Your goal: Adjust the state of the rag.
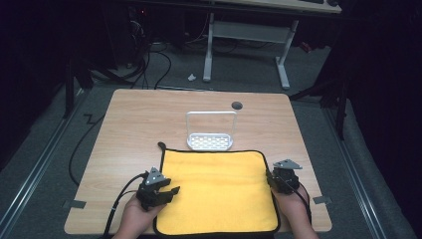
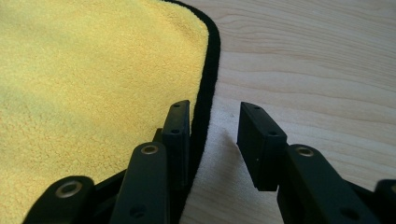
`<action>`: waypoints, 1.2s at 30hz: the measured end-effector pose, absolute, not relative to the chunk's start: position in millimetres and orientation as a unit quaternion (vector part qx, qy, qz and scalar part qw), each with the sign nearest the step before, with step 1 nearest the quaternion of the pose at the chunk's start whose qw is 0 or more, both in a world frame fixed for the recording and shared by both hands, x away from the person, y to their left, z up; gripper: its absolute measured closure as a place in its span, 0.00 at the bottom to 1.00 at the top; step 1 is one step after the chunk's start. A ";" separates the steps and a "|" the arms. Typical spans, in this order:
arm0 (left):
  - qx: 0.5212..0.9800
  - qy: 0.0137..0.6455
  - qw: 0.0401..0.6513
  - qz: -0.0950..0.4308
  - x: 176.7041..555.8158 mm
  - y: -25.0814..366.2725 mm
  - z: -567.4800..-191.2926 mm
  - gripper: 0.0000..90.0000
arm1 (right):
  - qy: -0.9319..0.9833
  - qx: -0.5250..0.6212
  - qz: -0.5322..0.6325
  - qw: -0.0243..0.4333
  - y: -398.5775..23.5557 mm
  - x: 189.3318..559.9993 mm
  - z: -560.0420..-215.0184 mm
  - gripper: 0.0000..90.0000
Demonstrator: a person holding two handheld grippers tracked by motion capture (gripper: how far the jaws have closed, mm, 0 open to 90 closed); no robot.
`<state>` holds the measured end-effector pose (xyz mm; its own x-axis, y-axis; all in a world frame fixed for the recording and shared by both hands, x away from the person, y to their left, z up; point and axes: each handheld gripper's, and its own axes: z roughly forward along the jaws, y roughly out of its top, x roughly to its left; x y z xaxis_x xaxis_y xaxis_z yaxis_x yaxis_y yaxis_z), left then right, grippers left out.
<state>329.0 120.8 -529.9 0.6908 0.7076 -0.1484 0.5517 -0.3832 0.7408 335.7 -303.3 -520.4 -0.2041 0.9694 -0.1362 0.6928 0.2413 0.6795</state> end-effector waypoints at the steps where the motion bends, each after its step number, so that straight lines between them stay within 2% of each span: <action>1: 0.826 0.380 0.405 0.096 328.8 121.1 -530.0 0.57 | 0.736 0.565 0.246 0.281 -303.3 335.7 -520.4 0.72; 5: 0.821 0.384 0.411 0.102 330.5 125.0 -527.9 0.55 | 0.732 0.570 0.258 0.270 -307.1 337.0 -520.4 0.70; 10: 0.806 0.392 0.426 0.119 337.1 137.6 -520.5 0.50 | 0.716 0.568 0.285 0.288 -308.2 327.2 -510.5 0.67; 15: 0.795 0.411 0.424 0.136 356.0 148.7 -522.0 0.48 | 0.705 0.558 0.316 0.302 -308.9 315.4 -511.1 0.65; 20: 0.786 0.438 0.410 0.149 382.1 152.8 -527.5 0.47 | 0.721 0.540 0.322 0.290 -306.3 308.8 -517.3 0.68; 24: 0.784 0.451 0.397 0.157 398.2 150.0 -528.9 0.47 | 0.726 0.525 0.332 0.294 -299.7 304.1 -513.4 0.65; 29: 0.781 0.468 0.392 0.133 423.1 137.5 -529.6 0.46 | 0.738 0.500 0.348 0.291 -283.3 296.9 -506.5 0.62; 36: 0.770 0.471 0.409 0.132 428.6 135.1 -533.9 0.46 | 0.759 0.469 0.362 0.269 -259.7 291.9 -502.9 0.60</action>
<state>428.6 135.1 -533.9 0.5218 0.8337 -0.1809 0.6170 -0.2223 0.7549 291.9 -259.7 -502.9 -0.4148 0.9073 -0.0686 0.5184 0.2976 0.8017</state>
